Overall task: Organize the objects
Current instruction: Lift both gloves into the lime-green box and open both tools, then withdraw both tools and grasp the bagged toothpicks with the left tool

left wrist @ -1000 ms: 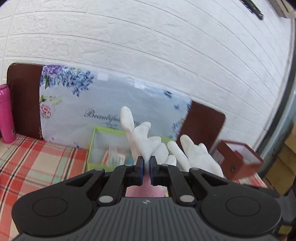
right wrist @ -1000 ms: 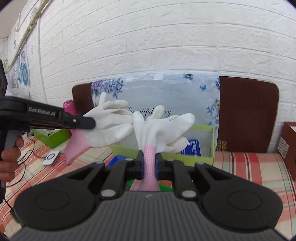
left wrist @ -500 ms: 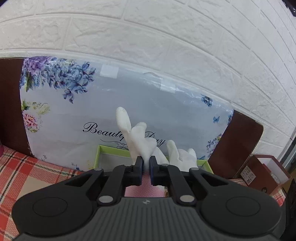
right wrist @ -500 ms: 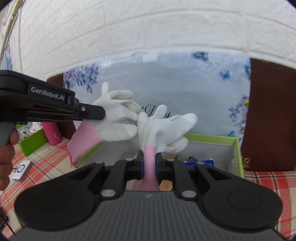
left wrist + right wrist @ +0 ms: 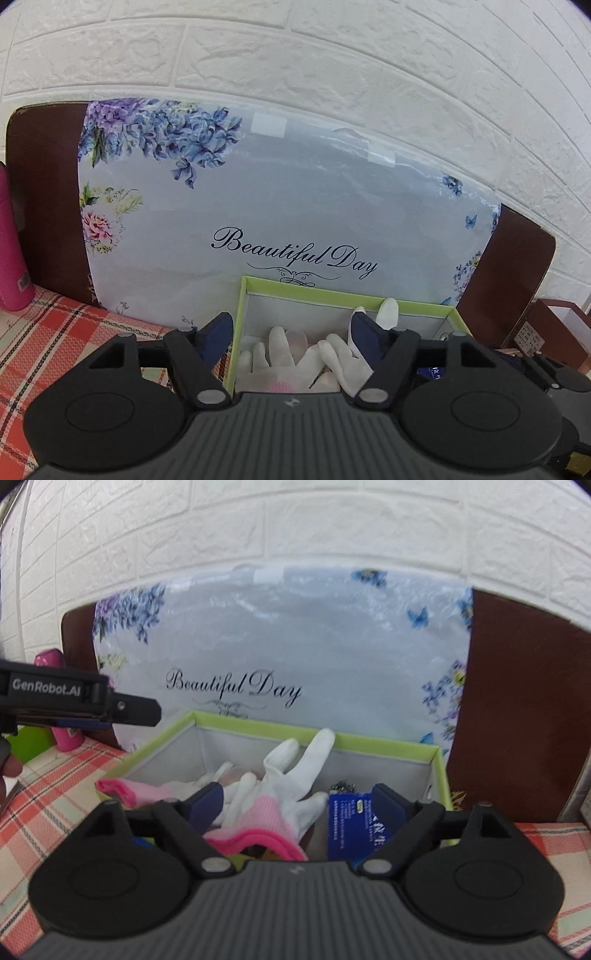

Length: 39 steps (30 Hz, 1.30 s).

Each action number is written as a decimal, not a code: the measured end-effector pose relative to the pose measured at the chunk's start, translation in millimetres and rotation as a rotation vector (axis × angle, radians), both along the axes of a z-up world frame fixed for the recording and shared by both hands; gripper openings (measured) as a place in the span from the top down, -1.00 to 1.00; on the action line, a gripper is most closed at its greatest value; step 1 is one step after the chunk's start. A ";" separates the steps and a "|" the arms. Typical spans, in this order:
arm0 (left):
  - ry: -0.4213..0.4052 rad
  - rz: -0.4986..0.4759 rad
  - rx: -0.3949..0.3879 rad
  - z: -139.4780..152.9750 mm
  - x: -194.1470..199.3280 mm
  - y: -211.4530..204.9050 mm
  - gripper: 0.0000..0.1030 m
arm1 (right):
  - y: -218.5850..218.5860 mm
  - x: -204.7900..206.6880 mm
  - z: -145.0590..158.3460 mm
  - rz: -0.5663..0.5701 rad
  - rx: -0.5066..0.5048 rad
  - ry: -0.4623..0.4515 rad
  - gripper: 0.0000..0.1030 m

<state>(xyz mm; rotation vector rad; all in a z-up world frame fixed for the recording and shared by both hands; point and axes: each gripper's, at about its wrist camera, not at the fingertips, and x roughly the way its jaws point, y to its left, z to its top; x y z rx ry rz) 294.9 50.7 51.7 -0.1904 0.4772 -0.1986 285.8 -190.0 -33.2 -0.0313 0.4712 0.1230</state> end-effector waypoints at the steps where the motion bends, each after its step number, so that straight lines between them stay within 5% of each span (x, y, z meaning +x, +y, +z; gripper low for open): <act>1: -0.005 -0.002 -0.001 5.8 -5.1 -1.4 -0.43 | -2.2 -5.0 7.5 -0.007 0.003 -0.017 -0.78; 6: -0.043 0.020 0.036 32.2 -44.0 -8.3 -0.56 | -10.7 -42.3 41.8 -0.021 0.040 -0.113 -1.00; 15: -0.005 0.017 0.099 37.0 -125.9 -24.2 -0.62 | -19.9 -135.5 61.8 -0.029 0.119 -0.193 -1.00; 25: 0.036 -0.002 0.122 5.7 -191.3 -37.0 -0.62 | -19.5 -212.7 45.6 -0.037 0.064 -0.178 -1.00; 39: 0.168 0.047 0.131 -42.1 -221.9 -31.8 -0.62 | -28.5 -260.7 -10.2 -0.119 0.085 -0.035 -1.00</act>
